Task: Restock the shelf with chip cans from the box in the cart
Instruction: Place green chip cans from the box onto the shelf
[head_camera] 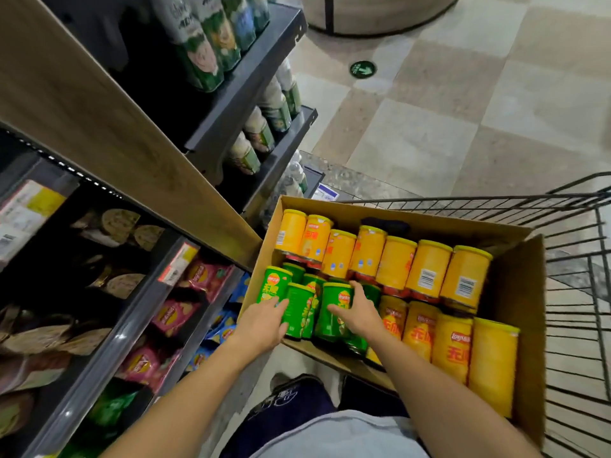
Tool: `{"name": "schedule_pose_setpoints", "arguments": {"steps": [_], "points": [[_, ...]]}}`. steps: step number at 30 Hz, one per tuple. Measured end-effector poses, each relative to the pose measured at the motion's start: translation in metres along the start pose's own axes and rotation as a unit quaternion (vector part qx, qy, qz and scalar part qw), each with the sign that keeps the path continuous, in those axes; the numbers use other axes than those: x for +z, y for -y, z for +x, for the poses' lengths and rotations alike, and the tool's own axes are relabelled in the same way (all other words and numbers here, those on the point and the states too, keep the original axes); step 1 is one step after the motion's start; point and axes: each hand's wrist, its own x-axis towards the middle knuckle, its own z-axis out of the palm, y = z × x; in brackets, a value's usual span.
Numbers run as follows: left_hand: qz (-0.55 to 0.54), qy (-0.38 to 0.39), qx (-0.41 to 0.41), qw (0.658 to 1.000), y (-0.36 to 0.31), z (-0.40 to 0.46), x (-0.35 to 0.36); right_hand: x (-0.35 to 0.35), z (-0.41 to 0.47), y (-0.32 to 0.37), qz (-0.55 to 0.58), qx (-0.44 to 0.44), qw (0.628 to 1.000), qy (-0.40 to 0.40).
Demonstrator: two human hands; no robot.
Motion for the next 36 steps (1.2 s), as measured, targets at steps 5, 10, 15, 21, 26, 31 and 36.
{"name": "schedule_pose_setpoints", "arguments": {"steps": [5, 10, 15, 21, 26, 31, 36], "points": [[-0.091, 0.027, -0.008, 0.995, -0.005, 0.025, 0.003, -0.024, -0.015, -0.017, 0.003, -0.003, 1.000, -0.020], [-0.125, -0.004, -0.048, 0.991, -0.015, 0.040, 0.013, -0.042, -0.034, -0.033, 0.023, 0.002, 0.999, -0.045], [-0.165, 0.043, -0.046, 0.984, -0.024, 0.056, 0.022, -0.053, -0.047, -0.049, 0.020, 0.006, 0.998, -0.064], [-0.265, 0.032, -0.040, 0.963, -0.034, 0.057, 0.029, -0.067, -0.059, -0.049, 0.010, -0.008, 0.998, -0.061], [-0.322, -0.042, -0.038, 0.945, -0.026, 0.034, -0.002, -0.073, -0.056, -0.016, -0.005, -0.064, 0.997, -0.038], [-0.392, -0.145, -0.065, 0.906, 0.006, -0.028, -0.038, -0.056, -0.053, 0.040, -0.010, -0.168, 0.986, -0.003], [-0.439, -0.251, -0.158, 0.848, 0.046, -0.110, -0.053, -0.023, -0.056, 0.109, -0.004, -0.286, 0.955, 0.083]]}}
